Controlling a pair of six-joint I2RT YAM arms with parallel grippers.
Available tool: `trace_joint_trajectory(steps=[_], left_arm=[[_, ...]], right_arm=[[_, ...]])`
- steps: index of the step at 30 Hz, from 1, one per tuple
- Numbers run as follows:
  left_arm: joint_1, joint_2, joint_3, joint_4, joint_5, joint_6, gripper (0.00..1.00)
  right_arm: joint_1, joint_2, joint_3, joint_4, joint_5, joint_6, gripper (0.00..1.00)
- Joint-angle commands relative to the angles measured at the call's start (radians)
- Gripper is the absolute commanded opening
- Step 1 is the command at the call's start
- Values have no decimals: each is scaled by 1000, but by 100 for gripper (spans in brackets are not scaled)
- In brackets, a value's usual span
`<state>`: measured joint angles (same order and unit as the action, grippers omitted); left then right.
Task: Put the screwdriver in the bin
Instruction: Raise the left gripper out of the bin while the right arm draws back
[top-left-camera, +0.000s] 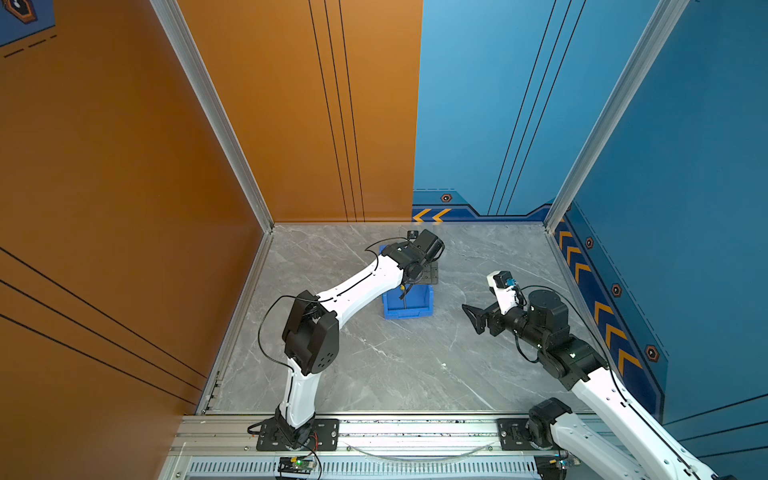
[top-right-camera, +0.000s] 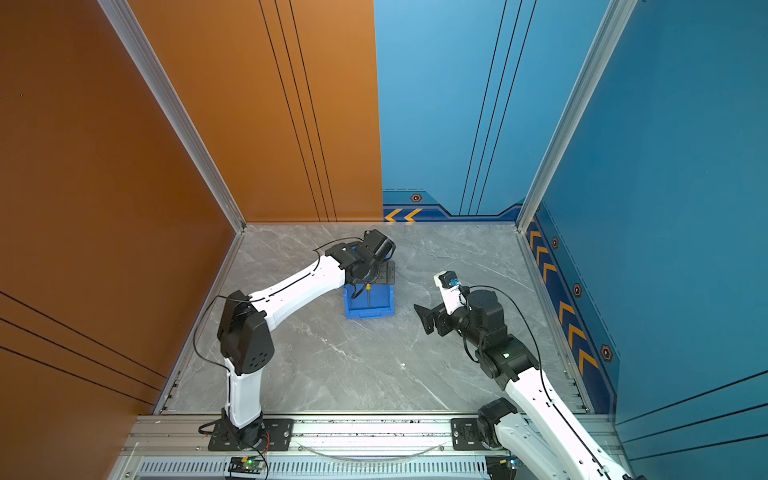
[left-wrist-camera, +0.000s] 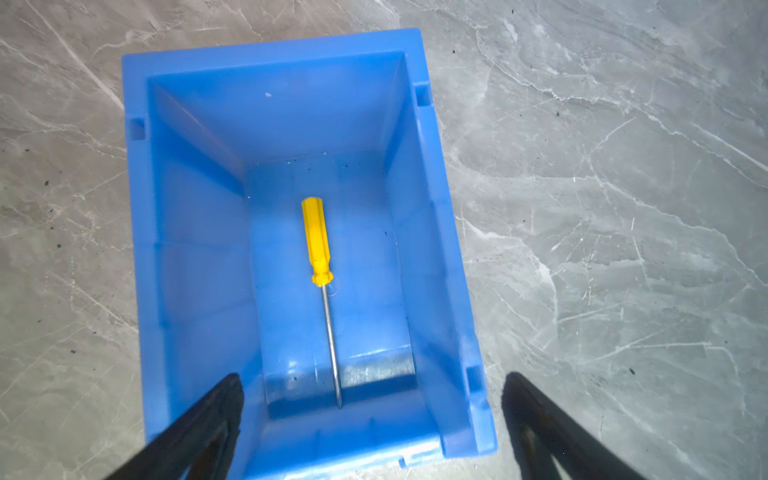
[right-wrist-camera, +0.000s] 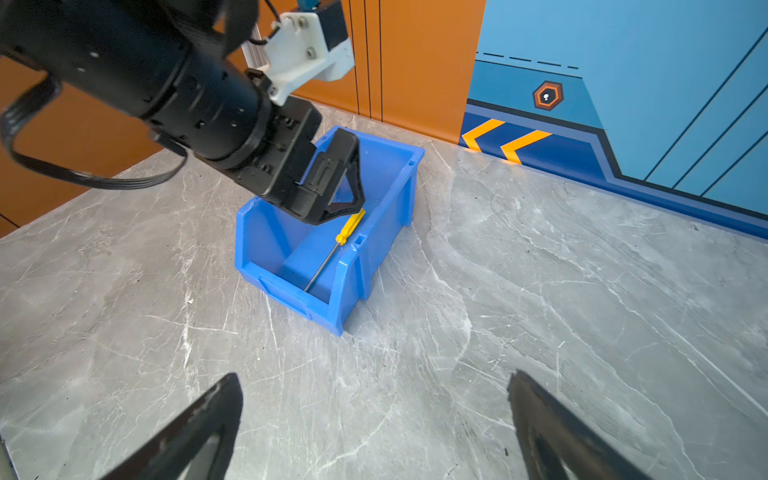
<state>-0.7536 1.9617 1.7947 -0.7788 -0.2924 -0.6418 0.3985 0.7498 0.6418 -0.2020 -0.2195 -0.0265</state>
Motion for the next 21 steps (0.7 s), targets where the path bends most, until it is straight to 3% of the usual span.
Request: trace_joint_trajectory(steps=[1,14,21], left_arm=[[-8,-84,-61,-23,-36,39,98],[16,-364,-398,67,-5,216,98],[145,-567,-628,150,61,280,98]], right_arm=[[-15,-32,-22,-11,63,26,100],[-56,5,-61,53,146,130,100],[-64,69,-97,129,316,159,100]])
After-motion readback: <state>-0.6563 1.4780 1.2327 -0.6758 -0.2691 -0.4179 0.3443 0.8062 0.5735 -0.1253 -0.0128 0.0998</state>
